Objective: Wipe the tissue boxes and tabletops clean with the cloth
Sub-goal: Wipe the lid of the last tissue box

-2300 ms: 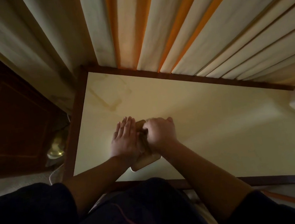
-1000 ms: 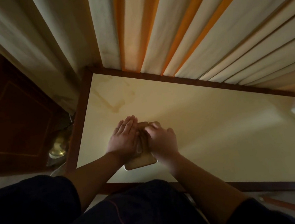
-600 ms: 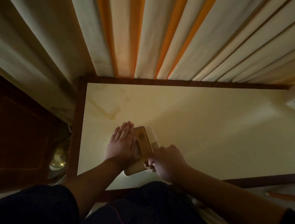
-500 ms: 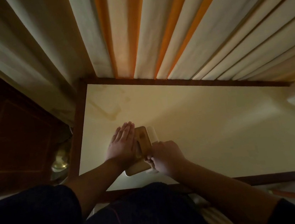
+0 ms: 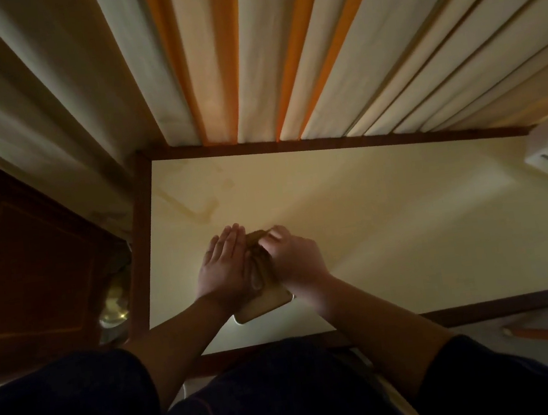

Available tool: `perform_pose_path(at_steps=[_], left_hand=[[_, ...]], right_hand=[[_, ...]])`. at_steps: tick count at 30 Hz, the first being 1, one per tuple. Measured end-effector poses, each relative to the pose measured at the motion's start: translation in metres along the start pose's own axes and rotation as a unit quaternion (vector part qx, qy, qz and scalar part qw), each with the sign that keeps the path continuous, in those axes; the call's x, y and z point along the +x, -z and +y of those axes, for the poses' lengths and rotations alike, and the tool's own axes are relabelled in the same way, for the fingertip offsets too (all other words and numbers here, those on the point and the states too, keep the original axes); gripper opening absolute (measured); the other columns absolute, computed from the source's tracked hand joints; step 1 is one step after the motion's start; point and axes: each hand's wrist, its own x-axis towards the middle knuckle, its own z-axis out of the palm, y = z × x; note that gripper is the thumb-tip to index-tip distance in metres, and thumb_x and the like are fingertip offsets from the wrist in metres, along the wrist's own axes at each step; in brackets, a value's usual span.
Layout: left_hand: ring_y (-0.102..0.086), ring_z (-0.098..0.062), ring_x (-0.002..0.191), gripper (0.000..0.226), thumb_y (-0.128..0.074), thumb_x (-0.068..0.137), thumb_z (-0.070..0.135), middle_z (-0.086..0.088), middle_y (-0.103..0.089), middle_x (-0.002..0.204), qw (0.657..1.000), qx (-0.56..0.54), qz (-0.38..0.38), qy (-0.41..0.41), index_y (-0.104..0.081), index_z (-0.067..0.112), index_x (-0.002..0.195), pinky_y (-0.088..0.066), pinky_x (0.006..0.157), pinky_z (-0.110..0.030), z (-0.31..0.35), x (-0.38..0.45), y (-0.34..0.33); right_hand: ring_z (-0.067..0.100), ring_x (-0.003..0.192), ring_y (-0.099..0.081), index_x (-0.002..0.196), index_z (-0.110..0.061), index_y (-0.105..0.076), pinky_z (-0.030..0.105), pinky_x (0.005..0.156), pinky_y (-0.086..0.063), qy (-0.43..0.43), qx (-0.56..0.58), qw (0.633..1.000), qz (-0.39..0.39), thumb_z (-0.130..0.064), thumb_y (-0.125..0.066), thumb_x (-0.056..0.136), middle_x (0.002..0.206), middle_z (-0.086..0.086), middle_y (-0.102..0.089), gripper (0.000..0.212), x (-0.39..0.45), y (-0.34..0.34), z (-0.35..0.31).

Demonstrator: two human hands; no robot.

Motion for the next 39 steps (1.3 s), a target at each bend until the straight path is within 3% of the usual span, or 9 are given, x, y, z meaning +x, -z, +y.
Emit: perform_pose_path(at_steps=[5, 11, 16, 20, 25, 28, 32, 37, 39], left_hand=[[-0.04, -0.031, 0.15, 0.063, -0.024, 0.106, 0.037, -0.016, -0.048, 0.157, 1.0, 0.014, -0.008, 0.012, -0.045, 0.001, 0.153, -0.025, 0.125, -0.046, -0.001, 0.001, -0.002], [-0.04, -0.029, 0.15, 0.061, -0.026, 0.106, 0.035, -0.014, -0.047, 0.158, 1.0, 0.011, -0.01, 0.014, -0.045, 0.002, 0.154, -0.023, 0.126, -0.043, -0.001, 0.0, -0.003], [-0.037, -0.03, 0.152, 0.063, -0.022, 0.107, 0.038, -0.015, -0.045, 0.159, 1.0, -0.01, -0.019, 0.007, -0.044, 0.001, 0.154, -0.018, 0.127, -0.042, -0.004, 0.001, -0.003], [-0.032, -0.028, 0.154, 0.063, -0.022, 0.107, 0.037, -0.014, -0.043, 0.161, 1.0, -0.027, -0.01, 0.012, -0.042, 0.002, 0.155, -0.011, 0.129, -0.038, -0.001, 0.0, 0.0], [-0.029, -0.025, 0.155, 0.061, -0.022, 0.108, 0.036, -0.012, -0.042, 0.162, 1.0, -0.02, -0.011, 0.016, -0.042, 0.003, 0.156, -0.006, 0.129, -0.034, -0.001, 0.0, -0.001], [-0.037, -0.029, 0.151, 0.06, -0.024, 0.108, 0.035, -0.015, -0.047, 0.157, 1.0, -0.012, -0.011, 0.005, -0.046, 0.0, 0.152, -0.012, 0.127, -0.037, -0.003, 0.0, -0.002], [-0.04, -0.032, 0.15, 0.066, -0.02, 0.108, 0.04, -0.017, -0.048, 0.156, 1.0, -0.01, -0.008, 0.003, -0.046, -0.001, 0.152, -0.014, 0.126, -0.039, -0.001, 0.0, -0.001], [-0.036, -0.028, 0.152, 0.067, -0.018, 0.105, 0.039, -0.014, -0.045, 0.159, 1.0, -0.01, -0.012, 0.019, -0.044, 0.002, 0.154, -0.012, 0.128, -0.037, 0.002, 0.001, 0.002], [-0.035, -0.027, 0.152, 0.066, -0.019, 0.106, 0.038, -0.013, -0.045, 0.159, 1.0, -0.009, -0.011, 0.021, -0.043, 0.003, 0.155, -0.014, 0.128, -0.039, 0.001, 0.001, 0.002]], right_hand=[[0.019, 0.062, -0.067, 0.093, -0.03, -0.072, 0.026, 0.047, -0.043, 0.021, 0.015, 0.997, -0.077, -0.038, -0.075, 0.092, 0.091, -0.008, -0.068, 0.009, -0.051, 0.01, 0.007], [0.022, 0.103, -0.063, 0.106, -0.025, -0.075, 0.032, 0.076, -0.048, 0.035, -0.017, 0.973, -0.226, -0.028, -0.064, 0.1, 0.111, -0.003, -0.07, 0.013, -0.054, 0.037, 0.0], [0.016, 0.064, -0.055, 0.086, -0.023, -0.066, 0.03, 0.067, -0.037, 0.018, -0.045, 0.983, -0.175, -0.042, -0.062, 0.1, 0.077, -0.008, -0.057, 0.024, 0.002, 0.034, -0.011], [0.023, 0.072, -0.053, 0.085, -0.023, -0.062, 0.033, 0.073, -0.035, -0.012, -0.065, 0.985, -0.158, -0.03, -0.064, 0.094, 0.076, -0.006, -0.052, 0.012, 0.045, 0.035, -0.017], [0.026, 0.091, -0.067, 0.105, -0.025, -0.068, 0.038, 0.085, -0.037, -0.01, -0.056, 0.99, -0.128, -0.023, -0.056, 0.098, 0.098, -0.002, -0.064, 0.014, 0.054, 0.026, -0.018], [0.024, 0.093, -0.069, 0.113, -0.028, -0.069, 0.037, 0.078, -0.04, -0.035, -0.01, 0.997, -0.073, -0.033, -0.06, 0.096, 0.109, -0.004, -0.066, 0.02, 0.021, 0.007, -0.012], [0.022, 0.097, -0.069, 0.097, -0.03, -0.069, 0.032, 0.064, -0.037, -0.046, -0.005, 0.998, -0.047, -0.024, -0.08, 0.08, 0.103, -0.007, -0.067, 0.021, -0.03, -0.008, -0.006], [0.016, 0.064, -0.065, 0.083, -0.032, -0.072, 0.029, 0.064, -0.031, -0.034, 0.016, 0.997, -0.067, -0.032, -0.087, 0.079, 0.087, -0.011, -0.07, 0.015, -0.067, 0.009, -0.003], [0.016, 0.069, -0.065, 0.082, -0.032, -0.075, 0.032, 0.067, -0.035, -0.043, 0.013, 0.994, -0.105, -0.024, -0.089, 0.074, 0.083, -0.012, -0.068, 0.018, -0.071, 0.016, -0.004]])
